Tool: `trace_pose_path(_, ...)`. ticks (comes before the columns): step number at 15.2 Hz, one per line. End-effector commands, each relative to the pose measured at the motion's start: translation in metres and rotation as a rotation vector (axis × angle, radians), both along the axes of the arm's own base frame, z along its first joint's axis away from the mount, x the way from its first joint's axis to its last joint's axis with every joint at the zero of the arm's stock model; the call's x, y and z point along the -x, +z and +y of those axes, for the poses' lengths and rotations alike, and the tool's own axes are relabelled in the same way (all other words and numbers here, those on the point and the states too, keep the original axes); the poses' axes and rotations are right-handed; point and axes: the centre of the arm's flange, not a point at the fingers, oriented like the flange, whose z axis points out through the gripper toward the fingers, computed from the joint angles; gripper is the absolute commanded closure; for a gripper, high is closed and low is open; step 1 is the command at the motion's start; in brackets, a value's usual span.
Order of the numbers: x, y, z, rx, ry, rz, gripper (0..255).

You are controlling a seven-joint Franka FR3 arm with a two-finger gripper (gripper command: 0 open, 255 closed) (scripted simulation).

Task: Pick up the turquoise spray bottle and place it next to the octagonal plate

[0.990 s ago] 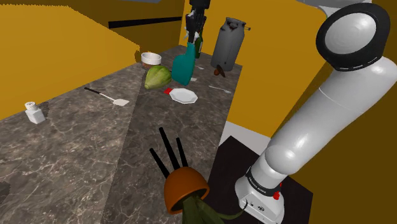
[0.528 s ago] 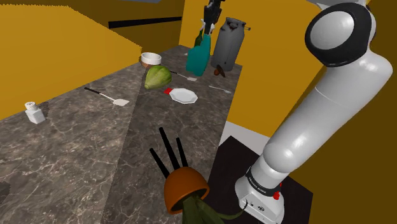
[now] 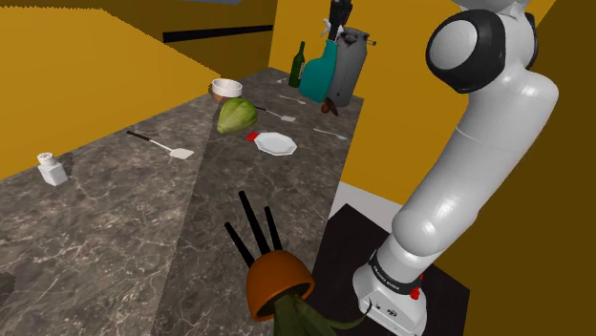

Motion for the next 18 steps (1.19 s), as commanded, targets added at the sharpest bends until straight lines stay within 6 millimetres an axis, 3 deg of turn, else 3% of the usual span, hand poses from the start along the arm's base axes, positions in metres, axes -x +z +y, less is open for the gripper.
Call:
trace_pose_path(1, 0.001, -0.006, -0.004, 0.0, 0.001, 0.0, 255)
trace_pose_path(18, 0.001, -0.096, -0.004, 0.0, 0.001, 0.0, 255)
